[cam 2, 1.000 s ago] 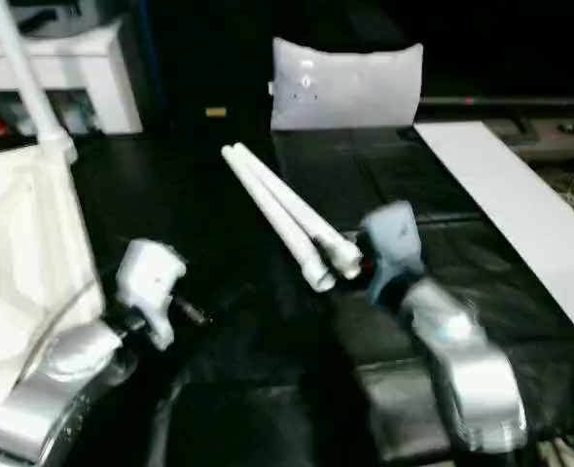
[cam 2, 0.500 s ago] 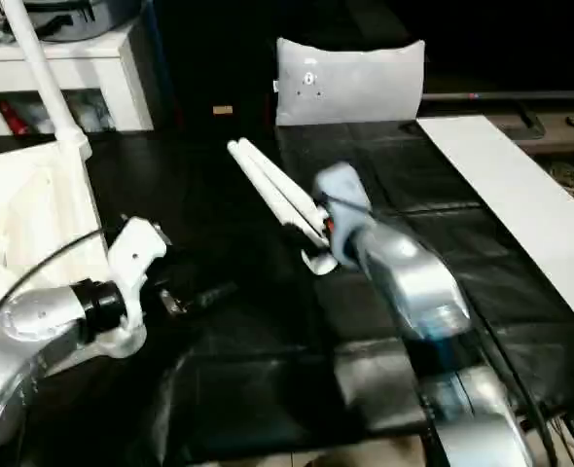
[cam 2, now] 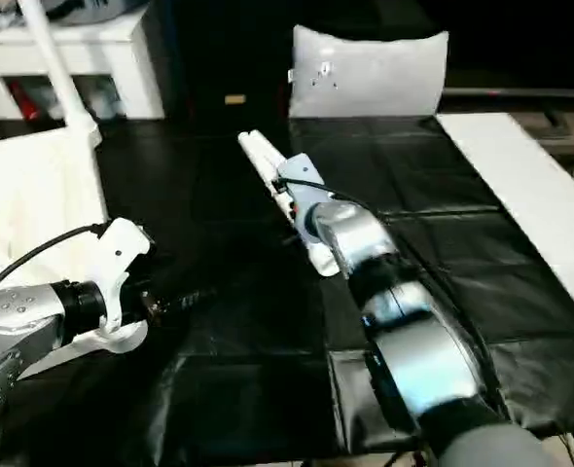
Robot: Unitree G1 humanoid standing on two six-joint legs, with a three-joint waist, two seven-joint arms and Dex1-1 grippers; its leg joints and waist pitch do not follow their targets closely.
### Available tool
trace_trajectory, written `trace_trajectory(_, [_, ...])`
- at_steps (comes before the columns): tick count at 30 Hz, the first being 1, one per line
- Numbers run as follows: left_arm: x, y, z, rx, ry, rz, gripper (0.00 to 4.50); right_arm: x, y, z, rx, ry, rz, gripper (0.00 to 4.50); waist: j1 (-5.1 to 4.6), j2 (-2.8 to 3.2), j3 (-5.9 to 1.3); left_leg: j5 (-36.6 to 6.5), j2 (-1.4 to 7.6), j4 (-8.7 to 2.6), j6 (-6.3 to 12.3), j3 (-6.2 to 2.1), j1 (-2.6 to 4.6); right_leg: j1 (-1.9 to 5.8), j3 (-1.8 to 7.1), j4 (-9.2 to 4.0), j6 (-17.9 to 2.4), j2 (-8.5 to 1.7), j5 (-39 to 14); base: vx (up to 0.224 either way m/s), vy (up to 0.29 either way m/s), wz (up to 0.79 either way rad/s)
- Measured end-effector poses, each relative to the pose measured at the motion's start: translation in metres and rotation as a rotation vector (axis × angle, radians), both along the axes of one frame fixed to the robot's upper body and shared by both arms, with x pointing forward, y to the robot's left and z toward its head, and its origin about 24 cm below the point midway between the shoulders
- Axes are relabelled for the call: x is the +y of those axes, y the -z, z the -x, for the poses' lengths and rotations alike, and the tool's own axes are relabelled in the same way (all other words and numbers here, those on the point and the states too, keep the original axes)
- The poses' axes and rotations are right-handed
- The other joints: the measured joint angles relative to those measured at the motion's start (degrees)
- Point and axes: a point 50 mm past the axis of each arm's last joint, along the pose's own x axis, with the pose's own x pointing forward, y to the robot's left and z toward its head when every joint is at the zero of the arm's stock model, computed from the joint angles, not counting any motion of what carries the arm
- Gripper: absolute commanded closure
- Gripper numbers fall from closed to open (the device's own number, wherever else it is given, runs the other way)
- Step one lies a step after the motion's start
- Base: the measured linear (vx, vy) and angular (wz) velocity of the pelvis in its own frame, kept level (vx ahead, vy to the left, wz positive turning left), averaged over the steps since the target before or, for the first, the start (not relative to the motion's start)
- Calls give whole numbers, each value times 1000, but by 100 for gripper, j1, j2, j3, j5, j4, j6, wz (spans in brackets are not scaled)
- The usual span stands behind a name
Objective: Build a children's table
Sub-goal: Pick table leg
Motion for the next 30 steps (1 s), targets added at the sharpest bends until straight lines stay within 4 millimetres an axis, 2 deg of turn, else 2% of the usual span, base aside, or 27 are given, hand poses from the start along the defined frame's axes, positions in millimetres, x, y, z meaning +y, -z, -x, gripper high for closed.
trace_trajectory(10, [0, 0, 5, 14, 12, -7, 7, 0, 18, 5, 114, 39, 10, 0, 0, -7, 5, 26, 63, -8, -113, 3, 29, 9, -2, 14, -29, 63, 17, 0, 0, 0])
trace_trajectory(17, [-2, -2, 7, 9, 23, -10, 7, 1, 19, 6, 180, 36, -38, 0, -2, -20, 7, 38, 64, -15, -132, 0, 51, 22, -2, 25, -18, 63, 11, 0, 0, 0])
trace_trajectory(23, [-1, -3, 7, 16, 32, -11, 0, 1, 18, 9, 249, -27, -76, 54, -1, -30, 5, 38, 66, -15, -132, -8, 49, 21, -2, 26, -19, 64, 11, 0, 0, 0])
trace_trajectory(30, [-2, -4, 7, 24, 44, 8, 0, -2, 15, 11, 306, -105, -12, 114, 1, -45, 14, 38, 68, -18, -131, -3, 41, 13, -2, 25, -26, 65, 8, 0, 0, 0])
